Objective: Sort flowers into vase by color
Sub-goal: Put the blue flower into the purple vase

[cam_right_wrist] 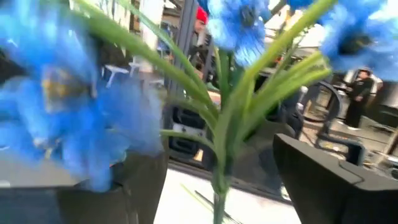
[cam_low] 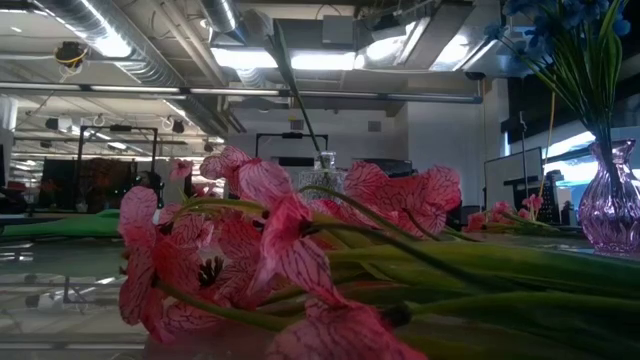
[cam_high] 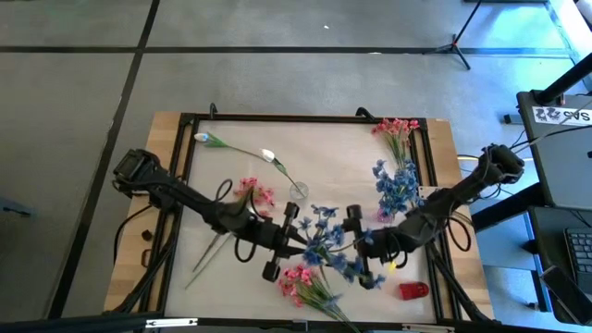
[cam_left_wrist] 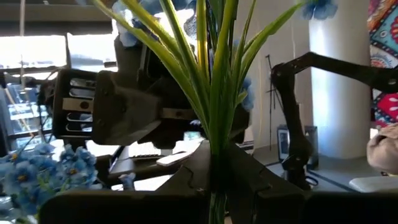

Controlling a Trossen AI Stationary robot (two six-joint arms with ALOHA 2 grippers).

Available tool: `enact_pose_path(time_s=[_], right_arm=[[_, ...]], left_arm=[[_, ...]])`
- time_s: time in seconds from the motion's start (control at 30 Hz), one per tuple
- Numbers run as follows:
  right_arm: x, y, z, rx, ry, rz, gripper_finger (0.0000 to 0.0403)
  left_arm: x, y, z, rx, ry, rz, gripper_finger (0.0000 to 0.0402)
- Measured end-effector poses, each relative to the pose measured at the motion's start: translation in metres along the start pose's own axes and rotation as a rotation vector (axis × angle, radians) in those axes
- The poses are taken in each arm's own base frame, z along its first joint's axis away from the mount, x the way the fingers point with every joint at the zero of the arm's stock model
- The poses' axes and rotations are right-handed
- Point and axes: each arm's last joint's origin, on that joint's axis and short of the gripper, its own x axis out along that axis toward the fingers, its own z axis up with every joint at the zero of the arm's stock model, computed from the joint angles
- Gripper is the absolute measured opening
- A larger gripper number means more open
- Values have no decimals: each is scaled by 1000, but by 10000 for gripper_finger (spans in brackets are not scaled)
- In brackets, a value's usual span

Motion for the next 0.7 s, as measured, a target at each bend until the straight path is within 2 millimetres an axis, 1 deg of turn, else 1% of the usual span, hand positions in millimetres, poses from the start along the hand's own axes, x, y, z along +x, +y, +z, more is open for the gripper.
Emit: enact_pose_path(time_s=[0.17,0.27,0.37,0.53,0.7], right_arm=[[6,-17,-4,30,2,-17,285],[11,-26,-4,40,-37,-14,271],[12,-31,-3,42,-70,26,250],[14,-34,-4,54,-64,31,202],[14,-37,-5,60,-52,-26,132]], left_arm=[[1,8,-2,1,9,22,23],[1,12,-3,-3,15,32,24],[1,17,-5,-14,33,44,24],[1,18,-7,-16,48,46,24],[1,20,-7,-43,51,84,24]])
